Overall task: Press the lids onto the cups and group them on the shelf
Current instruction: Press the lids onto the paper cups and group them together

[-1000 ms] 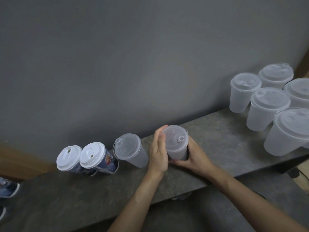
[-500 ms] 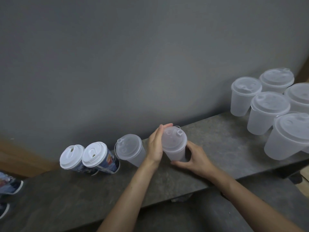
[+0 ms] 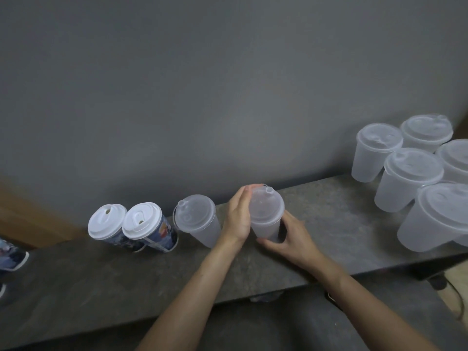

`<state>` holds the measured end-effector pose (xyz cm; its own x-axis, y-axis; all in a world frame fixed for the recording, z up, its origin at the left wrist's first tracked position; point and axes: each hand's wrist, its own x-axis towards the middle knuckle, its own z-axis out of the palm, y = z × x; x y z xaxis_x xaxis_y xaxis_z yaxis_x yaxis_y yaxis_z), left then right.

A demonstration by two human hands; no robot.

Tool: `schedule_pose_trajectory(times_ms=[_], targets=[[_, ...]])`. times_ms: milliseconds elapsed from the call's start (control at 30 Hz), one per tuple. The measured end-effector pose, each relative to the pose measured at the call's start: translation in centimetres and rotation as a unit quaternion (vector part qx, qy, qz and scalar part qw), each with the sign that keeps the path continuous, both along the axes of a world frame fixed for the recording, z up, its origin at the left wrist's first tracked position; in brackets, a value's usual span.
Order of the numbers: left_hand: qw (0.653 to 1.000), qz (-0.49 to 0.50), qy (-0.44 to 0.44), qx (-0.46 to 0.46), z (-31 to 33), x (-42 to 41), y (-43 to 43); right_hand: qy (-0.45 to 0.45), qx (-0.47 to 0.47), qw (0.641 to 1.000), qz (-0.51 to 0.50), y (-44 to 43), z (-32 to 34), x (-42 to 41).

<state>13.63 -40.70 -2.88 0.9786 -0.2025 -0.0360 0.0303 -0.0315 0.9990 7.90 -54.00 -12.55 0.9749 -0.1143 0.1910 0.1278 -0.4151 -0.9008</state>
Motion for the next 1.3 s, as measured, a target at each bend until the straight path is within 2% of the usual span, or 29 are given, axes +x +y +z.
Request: schedule_pose_trajectory(times_ms=[133, 333, 567, 733, 800, 967, 1100, 1167, 1300], targets=[[0.998, 0.055, -0.016, -0.012, -0.8, -1.2, -0.2, 0.020, 0.007, 0.999, -0.028, 0.2, -0.3, 0.1], [0.999, -0.003, 0.045, -0.030, 0.4, 0.5, -0.1, 0.006, -0.002, 1.000, -0.005, -0.2, -0.2, 0.0], [0.996, 0.071, 0.021, -0.044, -0.7, -2.0, -1.2, 0.005, 0.023, 1.000, -0.009, 0.2, -0.2, 0.2], [0.997, -0.018, 0.059, -0.053, 0.4, 0.0, -0.6, 0.023, 0.003, 1.000, 0.016, -0.4, 0.2, -0.2], [0.998, -0.019, 0.037, -0.038, 0.3, 0.2, -0.4, 0.026, -0.005, 0.999, 0.024, -0.3, 0.2, -0.1], [0.996, 0.078, -0.014, -0.034, -1.0, -2.2, -0.9, 0.021, 0.020, 0.999, -0.017, 0.0, -0.3, 0.0], [0.999, 0.020, 0.023, -0.013, 0.1, -0.3, -0.3, 0.014, 0.001, 1.000, -0.014, -0.3, -0.4, 0.0], [1.000, -0.023, 0.011, 0.011, 0.8, 0.4, 0.0, 0.011, -0.005, 1.000, 0.003, -0.2, -0.2, -0.1], [0.999, 0.013, -0.042, 0.010, -0.1, -0.4, -0.1, 0.011, -0.017, 1.000, 0.009, 0.1, -0.2, -0.1]])
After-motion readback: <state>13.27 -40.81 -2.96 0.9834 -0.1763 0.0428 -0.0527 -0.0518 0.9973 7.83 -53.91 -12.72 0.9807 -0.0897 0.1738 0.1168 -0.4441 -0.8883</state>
